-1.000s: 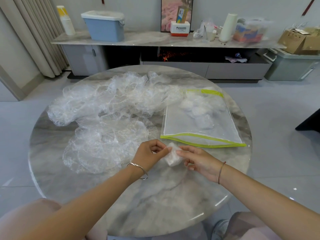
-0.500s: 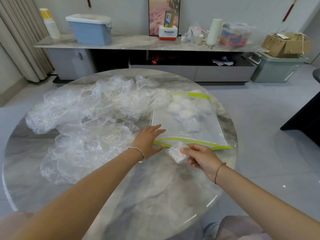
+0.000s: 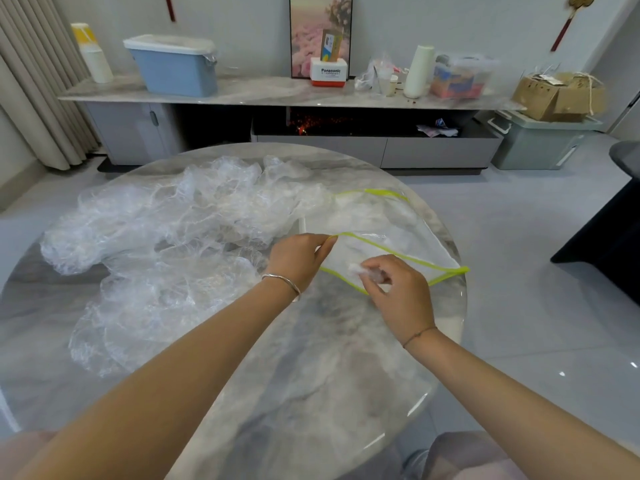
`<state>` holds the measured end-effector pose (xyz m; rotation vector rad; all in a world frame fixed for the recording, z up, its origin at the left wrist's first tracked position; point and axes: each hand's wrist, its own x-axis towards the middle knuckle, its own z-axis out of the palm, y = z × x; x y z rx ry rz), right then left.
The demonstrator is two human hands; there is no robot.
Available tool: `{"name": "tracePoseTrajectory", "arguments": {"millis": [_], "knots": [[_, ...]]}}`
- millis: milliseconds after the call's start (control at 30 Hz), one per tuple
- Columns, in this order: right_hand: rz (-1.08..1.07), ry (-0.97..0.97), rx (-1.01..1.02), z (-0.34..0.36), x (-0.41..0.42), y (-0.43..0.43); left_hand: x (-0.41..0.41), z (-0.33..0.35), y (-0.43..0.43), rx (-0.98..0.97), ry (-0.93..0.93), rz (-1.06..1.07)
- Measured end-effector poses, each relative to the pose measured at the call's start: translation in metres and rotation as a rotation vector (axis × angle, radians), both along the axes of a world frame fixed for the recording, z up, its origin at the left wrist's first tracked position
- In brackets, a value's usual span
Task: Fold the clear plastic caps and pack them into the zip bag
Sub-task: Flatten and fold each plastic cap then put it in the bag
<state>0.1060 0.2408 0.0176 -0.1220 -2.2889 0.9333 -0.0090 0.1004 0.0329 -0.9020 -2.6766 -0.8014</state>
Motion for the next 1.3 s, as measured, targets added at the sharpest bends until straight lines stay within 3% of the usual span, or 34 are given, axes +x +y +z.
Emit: {"name": "tracePoseTrajectory", "arguments": {"millis": [100,233,367,633,800,933,1033,1167,1300], "knots": [[-0.016,-0.079,0.164,-0.014,-0.013,0.006,0.003,-0.001,-0.004,-0.011,-0.004,-0.001],[0.044,-0.630,0.359,-0.036,-0.035,0.012,0.006,-0.004,-0.009,-0.047,-0.035,0.005],[0.001,-0.879,0.529,-0.050,-0.056,0.018,0.008,-0.005,-0.011,-0.091,-0.028,0.005],[-0.030,-0.820,0.451,-0.051,-0.069,0.025,0.007,-0.011,-0.014,-0.149,-0.066,0.031],[0.106,-0.883,0.380,-0.048,-0.040,0.000,0.000,-0.015,-0.017,-0.185,-0.184,0.042],[0.315,-0.913,0.435,-0.036,-0.014,-0.025,0.001,-0.022,-0.049,-0.368,-0.182,-0.021],[0.409,-0.893,0.537,-0.025,-0.006,-0.039,0.000,-0.029,-0.092,-0.480,-0.097,0.082],[0.481,-0.883,0.490,-0.011,-0.005,-0.052,0.004,-0.040,-0.143,-0.578,-0.206,0.184],[0.514,-0.861,0.492,0.001,-0.001,-0.055,0.009,-0.048,-0.164,-0.445,-0.309,0.226]]}}
